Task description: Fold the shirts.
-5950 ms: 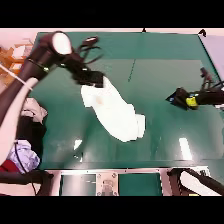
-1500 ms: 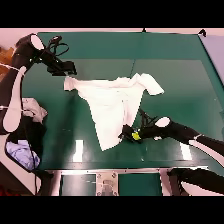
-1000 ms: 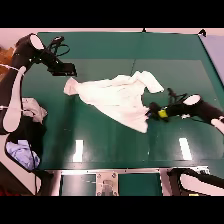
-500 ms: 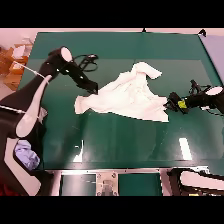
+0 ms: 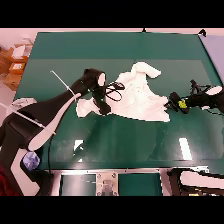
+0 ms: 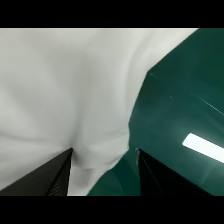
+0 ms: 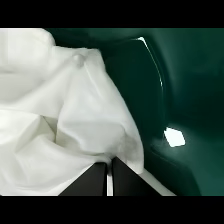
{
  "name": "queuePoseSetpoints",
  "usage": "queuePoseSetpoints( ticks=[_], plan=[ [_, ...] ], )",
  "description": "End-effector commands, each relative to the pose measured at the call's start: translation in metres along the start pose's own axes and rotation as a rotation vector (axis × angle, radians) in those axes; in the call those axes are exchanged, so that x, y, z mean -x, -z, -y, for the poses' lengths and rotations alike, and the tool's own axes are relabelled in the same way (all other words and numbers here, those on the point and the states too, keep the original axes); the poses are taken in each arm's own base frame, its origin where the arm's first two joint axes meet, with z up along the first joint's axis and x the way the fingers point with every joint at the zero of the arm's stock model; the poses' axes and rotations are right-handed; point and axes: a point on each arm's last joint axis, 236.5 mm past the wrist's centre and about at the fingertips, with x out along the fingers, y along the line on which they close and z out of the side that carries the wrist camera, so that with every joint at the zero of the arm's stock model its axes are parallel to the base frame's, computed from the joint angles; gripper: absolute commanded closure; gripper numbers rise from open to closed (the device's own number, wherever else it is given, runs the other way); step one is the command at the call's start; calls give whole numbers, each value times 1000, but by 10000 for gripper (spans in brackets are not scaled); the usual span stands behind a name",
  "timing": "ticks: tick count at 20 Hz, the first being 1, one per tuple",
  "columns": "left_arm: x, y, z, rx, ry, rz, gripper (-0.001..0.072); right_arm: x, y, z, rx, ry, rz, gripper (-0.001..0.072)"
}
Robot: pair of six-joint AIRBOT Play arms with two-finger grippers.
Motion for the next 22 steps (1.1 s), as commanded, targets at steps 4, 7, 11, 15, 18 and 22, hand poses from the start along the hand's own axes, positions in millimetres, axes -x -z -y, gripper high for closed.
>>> queuePoseSetpoints(
  ticks=[4, 7, 11, 15, 18, 22],
  plan=[
    [17, -9, -23, 17, -157, -2, 686, 2, 10, 1, 0, -4, -45, 699],
    [67, -16, -27, 61, -134, 69, 686, 18, 0, 18, -57, -9, -34, 699],
    [148, -13, -40, 298, 174, 377, 686, 48, -16, 54, -150, -21, 1, 699],
    [181, 30, -94, 584, 488, 573, 686, 51, -1, 58, -58, -22, -61, 699],
    [135, 77, -100, 739, 611, 498, 685, 48, 2, 53, -47, -27, -72, 699],
    [72, 94, -86, 796, 638, 452, 685, 33, 17, 32, 17, -26, -125, 698]
  ],
)
